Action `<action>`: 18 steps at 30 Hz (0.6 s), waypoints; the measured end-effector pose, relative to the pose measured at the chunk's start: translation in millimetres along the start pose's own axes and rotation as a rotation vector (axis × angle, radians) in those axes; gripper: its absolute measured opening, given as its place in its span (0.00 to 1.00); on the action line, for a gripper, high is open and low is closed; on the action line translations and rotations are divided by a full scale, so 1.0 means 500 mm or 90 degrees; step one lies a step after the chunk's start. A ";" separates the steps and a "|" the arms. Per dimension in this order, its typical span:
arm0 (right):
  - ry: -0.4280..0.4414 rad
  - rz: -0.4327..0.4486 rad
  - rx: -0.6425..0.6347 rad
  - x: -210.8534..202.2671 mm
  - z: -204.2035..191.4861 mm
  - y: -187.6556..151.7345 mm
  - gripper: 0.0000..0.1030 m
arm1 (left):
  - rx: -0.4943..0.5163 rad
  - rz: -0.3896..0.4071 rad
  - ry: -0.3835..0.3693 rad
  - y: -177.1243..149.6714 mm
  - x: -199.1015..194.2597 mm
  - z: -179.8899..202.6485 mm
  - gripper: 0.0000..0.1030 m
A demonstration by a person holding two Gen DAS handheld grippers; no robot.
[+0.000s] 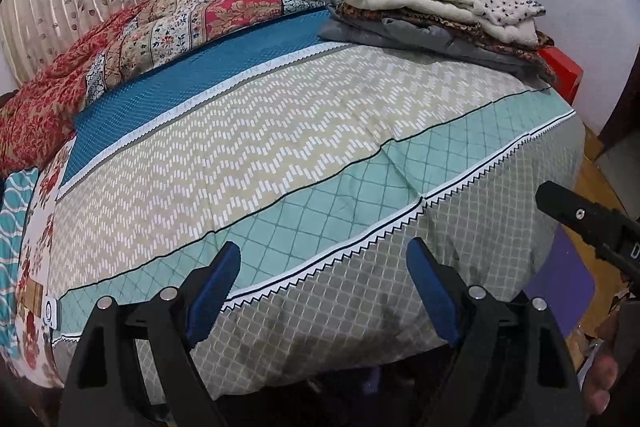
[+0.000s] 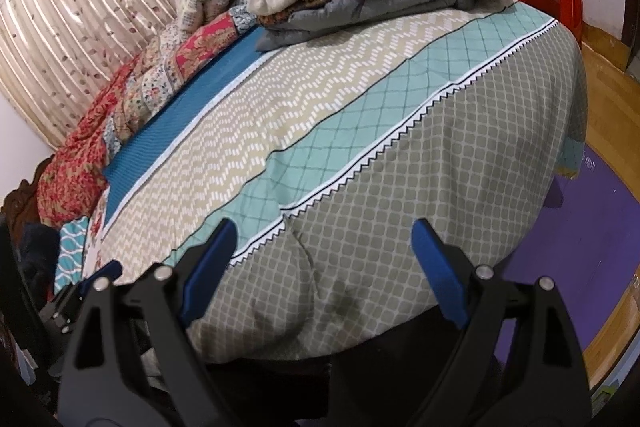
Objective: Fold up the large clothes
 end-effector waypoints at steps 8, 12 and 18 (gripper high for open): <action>0.000 -0.001 -0.001 -0.003 -0.005 -0.015 0.83 | -0.011 -0.015 -0.007 -0.013 0.005 -0.010 0.17; -0.001 -0.006 -0.003 0.000 -0.008 -0.019 0.83 | -0.023 -0.021 -0.014 -0.017 0.006 -0.012 0.17; -0.001 -0.008 -0.005 0.002 -0.009 -0.017 0.83 | -0.024 -0.028 -0.010 -0.023 0.001 -0.015 0.15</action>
Point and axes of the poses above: each gripper's, at about its wrist camera, not at the fingertips, and x roughly the way its jaws point, z to its right, y to its top, the point moved 10 cm from there along x, roughly the way its jaws point, and after that the axes turned 4 degrees about x, right-handed, at the moved point
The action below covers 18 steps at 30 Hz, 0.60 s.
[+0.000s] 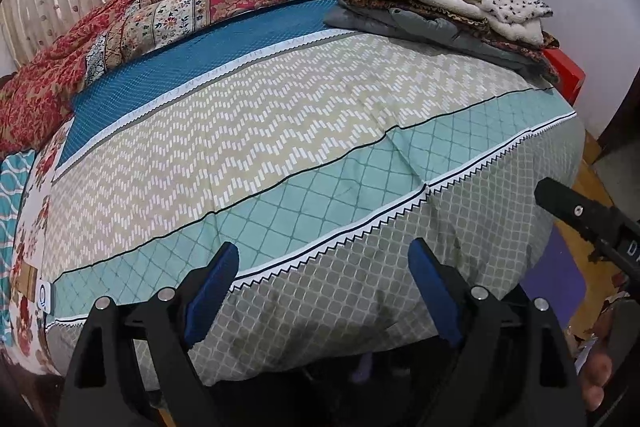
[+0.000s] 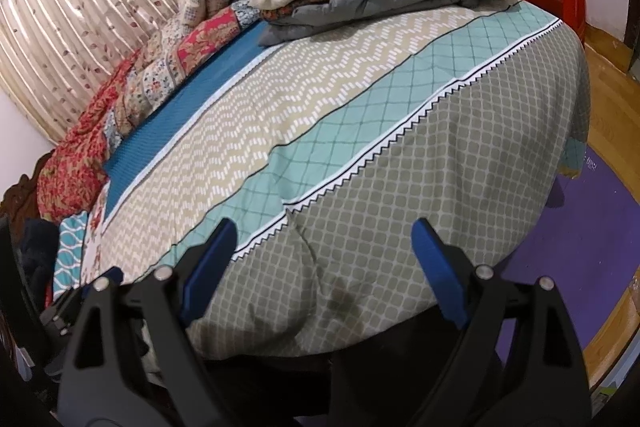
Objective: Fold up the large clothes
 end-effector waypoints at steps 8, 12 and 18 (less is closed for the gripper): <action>0.001 0.000 -0.004 0.000 -0.003 0.004 0.83 | -0.005 0.020 0.039 0.008 -0.021 -0.025 0.15; 0.005 0.007 -0.013 -0.003 -0.008 0.013 0.83 | 0.005 0.025 0.049 0.011 -0.027 -0.024 0.15; 0.006 0.012 -0.015 -0.007 -0.009 0.018 0.83 | 0.011 0.026 0.054 0.012 -0.030 -0.023 0.15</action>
Point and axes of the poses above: each gripper's, at about its wrist camera, not at the fingertips, and x roughly the way its jaws point, z to its right, y to its top, the point moved 10 cm from there along x, roughly the way its jaws point, and after that the axes turned 4 degrees about x, right-handed, at the moved point
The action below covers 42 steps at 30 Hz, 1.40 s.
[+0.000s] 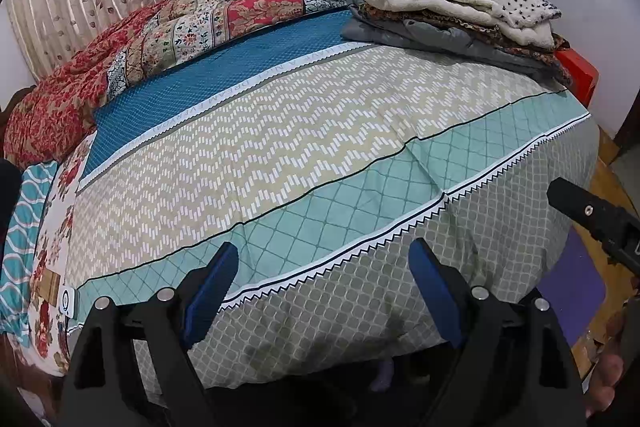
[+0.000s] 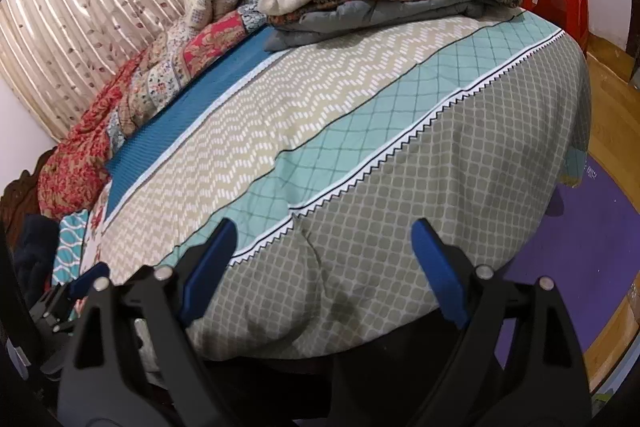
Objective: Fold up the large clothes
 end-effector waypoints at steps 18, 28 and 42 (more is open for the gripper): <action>0.003 0.025 -0.024 -0.012 -0.015 0.014 0.83 | 0.002 0.001 0.013 0.002 -0.003 -0.007 0.15; 0.003 0.024 -0.024 -0.013 -0.015 0.016 0.83 | 0.004 -0.001 0.020 0.000 0.000 -0.016 0.15; 0.006 0.033 -0.025 -0.016 -0.019 0.020 0.83 | 0.004 0.007 0.028 0.001 -0.009 -0.020 0.15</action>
Point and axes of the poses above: each gripper's, at about its wrist camera, not at the fingertips, and x roughly the way its jaws point, z to its right, y to its top, the point moved 10 cm from there along x, roughly the way its jaws point, and after that the axes turned 4 degrees about x, right-handed, at the moved point
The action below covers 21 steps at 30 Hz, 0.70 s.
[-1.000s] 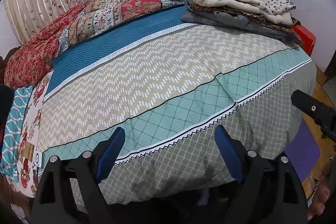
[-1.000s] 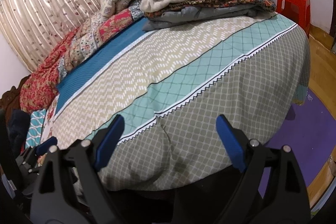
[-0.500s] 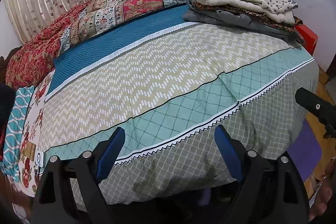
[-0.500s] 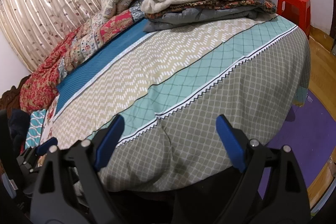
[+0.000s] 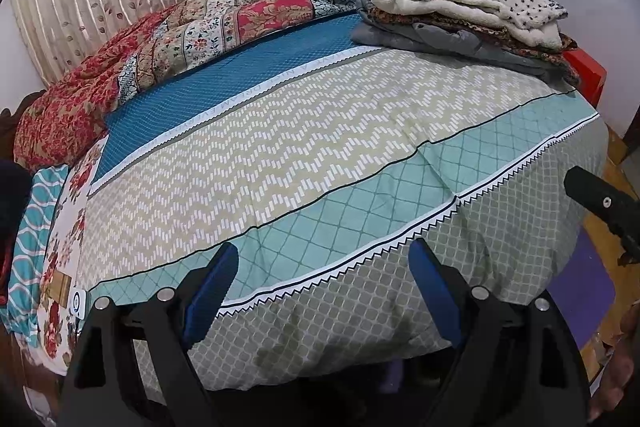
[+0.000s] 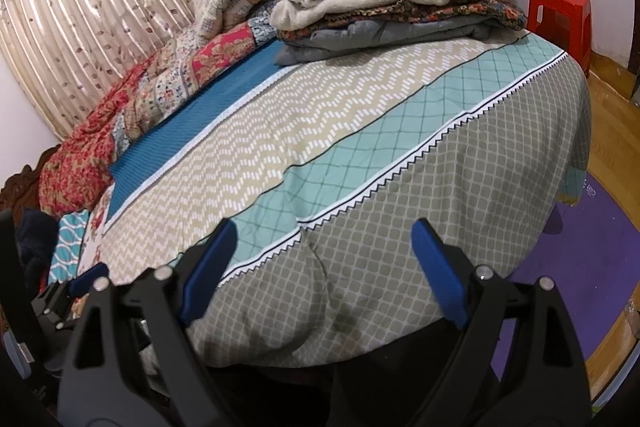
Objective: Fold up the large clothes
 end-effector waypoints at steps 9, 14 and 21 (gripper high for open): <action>0.000 0.000 0.000 0.001 0.001 0.001 0.83 | -0.001 0.004 0.000 0.001 -0.004 0.001 0.15; 0.001 0.000 0.000 0.002 0.002 0.002 0.83 | 0.001 0.002 -0.001 0.000 -0.004 0.002 0.15; 0.002 0.000 0.000 0.003 0.002 0.002 0.83 | 0.001 0.000 0.006 -0.003 -0.003 -0.002 0.15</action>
Point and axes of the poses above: each gripper's, at about its wrist camera, not at the fingertips, and x roughly the way its jaws point, z to its right, y to its top, the point moved 10 cm from there along x, roughly the way its jaws point, and after that the axes turned 4 degrees about x, right-handed, at the moved point
